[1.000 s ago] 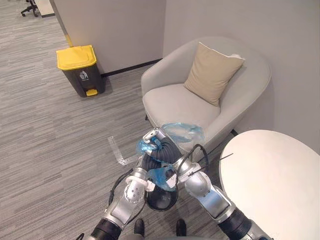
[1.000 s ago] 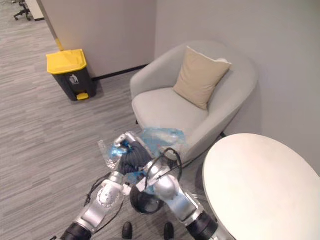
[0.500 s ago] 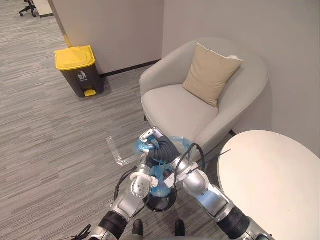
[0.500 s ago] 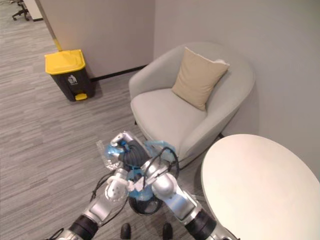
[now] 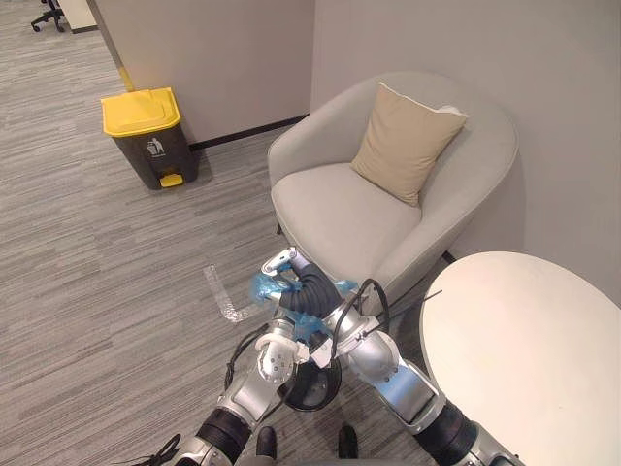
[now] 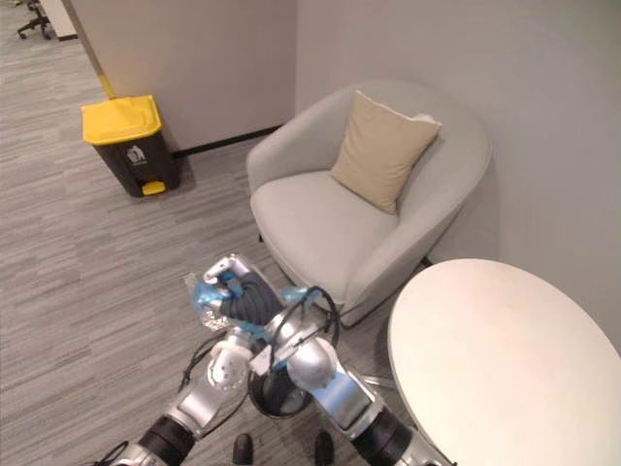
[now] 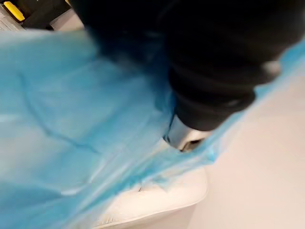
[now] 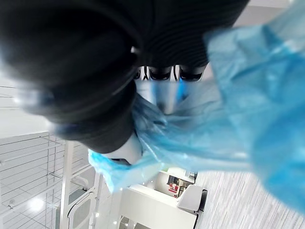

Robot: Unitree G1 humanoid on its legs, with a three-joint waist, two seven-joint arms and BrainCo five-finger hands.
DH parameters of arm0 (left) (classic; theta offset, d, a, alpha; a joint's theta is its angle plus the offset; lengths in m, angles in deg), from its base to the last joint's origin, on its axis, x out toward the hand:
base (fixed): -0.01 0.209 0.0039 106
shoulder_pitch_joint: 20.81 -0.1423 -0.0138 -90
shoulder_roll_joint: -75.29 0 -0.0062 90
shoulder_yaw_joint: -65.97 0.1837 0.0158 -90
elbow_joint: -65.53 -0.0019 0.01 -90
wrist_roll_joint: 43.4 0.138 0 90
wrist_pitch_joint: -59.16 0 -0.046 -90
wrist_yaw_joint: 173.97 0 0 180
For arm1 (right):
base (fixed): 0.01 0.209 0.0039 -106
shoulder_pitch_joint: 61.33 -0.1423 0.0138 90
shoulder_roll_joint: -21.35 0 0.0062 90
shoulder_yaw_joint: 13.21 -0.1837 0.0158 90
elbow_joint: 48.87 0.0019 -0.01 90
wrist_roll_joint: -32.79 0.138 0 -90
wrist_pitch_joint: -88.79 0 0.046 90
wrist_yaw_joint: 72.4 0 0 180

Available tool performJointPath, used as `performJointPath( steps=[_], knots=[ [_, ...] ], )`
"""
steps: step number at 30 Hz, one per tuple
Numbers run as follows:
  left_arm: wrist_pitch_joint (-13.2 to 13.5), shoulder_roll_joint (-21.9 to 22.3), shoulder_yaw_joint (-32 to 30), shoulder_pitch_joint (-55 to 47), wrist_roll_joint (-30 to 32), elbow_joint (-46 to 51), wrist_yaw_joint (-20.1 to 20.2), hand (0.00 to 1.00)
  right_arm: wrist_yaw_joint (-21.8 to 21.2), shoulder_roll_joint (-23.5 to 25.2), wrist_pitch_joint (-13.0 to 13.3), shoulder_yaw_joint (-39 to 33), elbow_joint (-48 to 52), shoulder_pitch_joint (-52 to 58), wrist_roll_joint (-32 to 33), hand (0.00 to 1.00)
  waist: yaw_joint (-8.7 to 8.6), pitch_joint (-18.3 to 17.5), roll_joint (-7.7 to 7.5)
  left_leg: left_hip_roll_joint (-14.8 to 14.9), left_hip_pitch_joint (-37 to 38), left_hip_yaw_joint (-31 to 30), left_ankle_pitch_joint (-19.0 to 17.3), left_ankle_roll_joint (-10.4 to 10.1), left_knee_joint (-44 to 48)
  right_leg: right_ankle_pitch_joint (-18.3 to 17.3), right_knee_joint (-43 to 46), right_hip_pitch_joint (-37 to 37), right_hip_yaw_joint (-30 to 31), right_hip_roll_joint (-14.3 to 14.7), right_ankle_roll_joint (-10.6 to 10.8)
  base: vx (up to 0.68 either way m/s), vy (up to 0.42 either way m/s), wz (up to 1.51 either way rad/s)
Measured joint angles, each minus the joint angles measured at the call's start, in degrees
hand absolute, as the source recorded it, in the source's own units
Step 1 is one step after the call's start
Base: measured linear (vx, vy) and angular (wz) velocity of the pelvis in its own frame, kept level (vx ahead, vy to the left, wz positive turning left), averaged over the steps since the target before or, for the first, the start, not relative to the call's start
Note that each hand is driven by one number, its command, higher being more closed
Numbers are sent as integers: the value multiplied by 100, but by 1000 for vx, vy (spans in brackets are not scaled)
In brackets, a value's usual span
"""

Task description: Gather rubbish on tea table into small bin, then transfer packed bag to large trash can.

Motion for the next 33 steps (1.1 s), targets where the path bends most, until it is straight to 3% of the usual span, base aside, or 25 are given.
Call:
performJointPath(
  steps=[10,18,23,28,33],
  knots=[
    [1,6,-296,-71,-207,214,-1,100,235,-48,66,-395,-59,512,-1213,0,-30,-3,-6,1,6,8,0,0,0,0,0,4,5,-2,1,0,0,0],
    [12,-3,-596,-516,-303,445,-9,100,928,-329,83,-1118,-74,1017,-2701,0,-50,-6,-11,3,8,14,0,0,-1,1,0,7,7,-3,3,0,0,0],
    [16,24,-787,-831,-430,447,-7,100,1196,-84,75,-1744,-680,1463,-2632,0,-53,-10,-17,3,6,6,0,0,-1,0,-1,8,-1,-5,5,0,0,0],
    [17,106,-1226,-1184,-857,255,26,100,1064,240,-29,-2382,-1921,1781,-1606,0,-54,-10,-16,-34,8,-25,3,-3,-1,-3,-7,34,-59,3,10,0,0,3],
    [8,106,-1661,-1300,-1229,-737,199,100,690,460,-151,-2822,-3604,1779,-584,0,-55,1,-1,-59,90,-93,2,-4,-3,-25,-58,178,-143,-14,40,-3,0,7]
  ],
)
